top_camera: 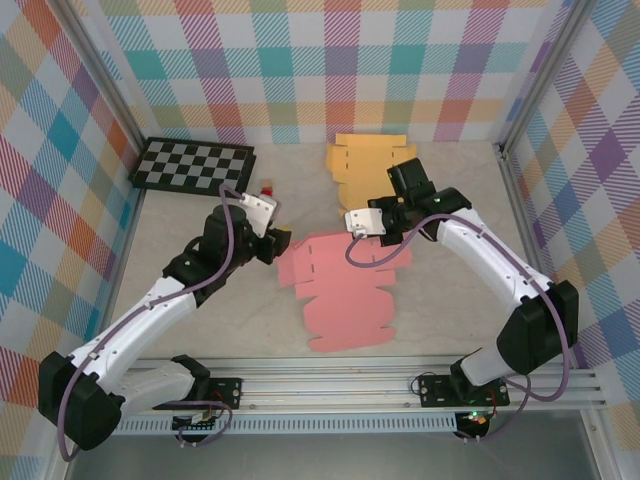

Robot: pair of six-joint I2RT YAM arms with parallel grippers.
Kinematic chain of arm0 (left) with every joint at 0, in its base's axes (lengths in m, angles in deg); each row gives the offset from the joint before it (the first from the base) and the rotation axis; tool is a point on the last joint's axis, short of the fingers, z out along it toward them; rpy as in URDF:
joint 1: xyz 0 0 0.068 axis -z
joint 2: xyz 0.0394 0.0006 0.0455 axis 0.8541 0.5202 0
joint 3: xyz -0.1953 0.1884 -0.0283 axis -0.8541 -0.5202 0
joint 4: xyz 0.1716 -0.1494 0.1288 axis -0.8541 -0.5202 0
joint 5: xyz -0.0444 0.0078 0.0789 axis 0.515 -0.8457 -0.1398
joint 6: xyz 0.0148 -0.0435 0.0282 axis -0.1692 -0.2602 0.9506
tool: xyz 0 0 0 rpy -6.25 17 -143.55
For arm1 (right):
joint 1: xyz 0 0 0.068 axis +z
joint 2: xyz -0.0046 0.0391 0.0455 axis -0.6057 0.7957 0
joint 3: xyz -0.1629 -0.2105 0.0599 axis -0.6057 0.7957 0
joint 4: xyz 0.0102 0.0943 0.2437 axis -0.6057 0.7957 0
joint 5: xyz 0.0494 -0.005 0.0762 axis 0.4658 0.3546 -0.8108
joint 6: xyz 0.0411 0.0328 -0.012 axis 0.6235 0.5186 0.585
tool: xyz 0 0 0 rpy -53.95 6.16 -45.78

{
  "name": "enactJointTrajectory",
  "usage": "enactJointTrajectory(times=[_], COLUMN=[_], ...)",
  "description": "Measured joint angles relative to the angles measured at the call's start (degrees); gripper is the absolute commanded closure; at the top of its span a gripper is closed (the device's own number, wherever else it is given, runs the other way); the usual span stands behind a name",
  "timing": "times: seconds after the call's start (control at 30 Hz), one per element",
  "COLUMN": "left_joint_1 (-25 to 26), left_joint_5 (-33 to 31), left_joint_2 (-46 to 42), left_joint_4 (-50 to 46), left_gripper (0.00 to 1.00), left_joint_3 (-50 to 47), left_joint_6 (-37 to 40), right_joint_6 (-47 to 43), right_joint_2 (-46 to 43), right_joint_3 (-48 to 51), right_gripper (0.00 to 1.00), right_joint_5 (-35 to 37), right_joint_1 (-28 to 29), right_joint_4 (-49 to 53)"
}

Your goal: Fold the paper box

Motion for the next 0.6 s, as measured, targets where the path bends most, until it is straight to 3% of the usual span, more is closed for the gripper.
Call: enactJointTrajectory(times=[0.23, 0.6], left_joint_1=[0.00, 1.18], left_joint_5=[6.36, 7.37], left_joint_2=[1.07, 5.62], left_joint_4=[1.27, 1.68], left_gripper=[0.47, 0.43], left_joint_3=[-0.96, 0.37], left_joint_6=[6.08, 7.91], right_joint_6=[-0.04, 0.17], right_joint_2=[-0.44, -3.76], right_joint_3=[0.02, 1.97], right_gripper=[1.00, 1.00], right_joint_5=[-0.04, -1.49], right_joint_1=[0.02, -0.20], right_joint_4=[0.04, -0.50])
